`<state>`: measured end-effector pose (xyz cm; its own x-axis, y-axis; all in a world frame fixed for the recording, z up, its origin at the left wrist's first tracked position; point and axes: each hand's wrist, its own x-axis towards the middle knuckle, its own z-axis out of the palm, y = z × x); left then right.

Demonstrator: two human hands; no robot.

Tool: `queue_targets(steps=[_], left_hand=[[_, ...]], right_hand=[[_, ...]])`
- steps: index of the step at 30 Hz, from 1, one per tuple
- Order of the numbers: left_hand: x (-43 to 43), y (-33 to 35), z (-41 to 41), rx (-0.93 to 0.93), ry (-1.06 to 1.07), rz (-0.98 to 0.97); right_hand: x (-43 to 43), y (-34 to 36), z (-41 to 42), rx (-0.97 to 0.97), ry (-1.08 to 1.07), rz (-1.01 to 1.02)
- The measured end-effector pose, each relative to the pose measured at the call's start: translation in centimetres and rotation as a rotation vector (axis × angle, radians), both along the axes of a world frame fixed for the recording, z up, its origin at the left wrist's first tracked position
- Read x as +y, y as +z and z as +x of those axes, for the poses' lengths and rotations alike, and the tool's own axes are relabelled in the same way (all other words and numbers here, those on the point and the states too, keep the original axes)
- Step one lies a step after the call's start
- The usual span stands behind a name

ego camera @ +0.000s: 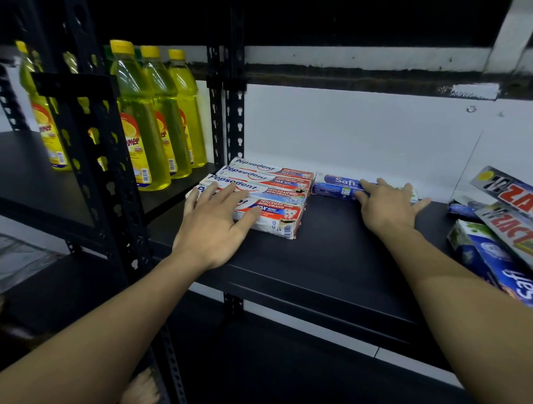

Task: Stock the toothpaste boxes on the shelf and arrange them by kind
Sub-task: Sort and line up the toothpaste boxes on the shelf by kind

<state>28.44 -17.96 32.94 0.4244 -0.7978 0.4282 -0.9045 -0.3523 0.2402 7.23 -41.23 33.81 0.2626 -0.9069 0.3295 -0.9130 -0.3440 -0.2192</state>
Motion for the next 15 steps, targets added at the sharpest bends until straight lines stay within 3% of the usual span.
queue_targets(steps=[15], left_hand=[[0.05,0.13,-0.11,0.0,-0.002,0.006]], right_hand=[[0.07,-0.12,-0.08,-0.047,-0.009,-0.017]])
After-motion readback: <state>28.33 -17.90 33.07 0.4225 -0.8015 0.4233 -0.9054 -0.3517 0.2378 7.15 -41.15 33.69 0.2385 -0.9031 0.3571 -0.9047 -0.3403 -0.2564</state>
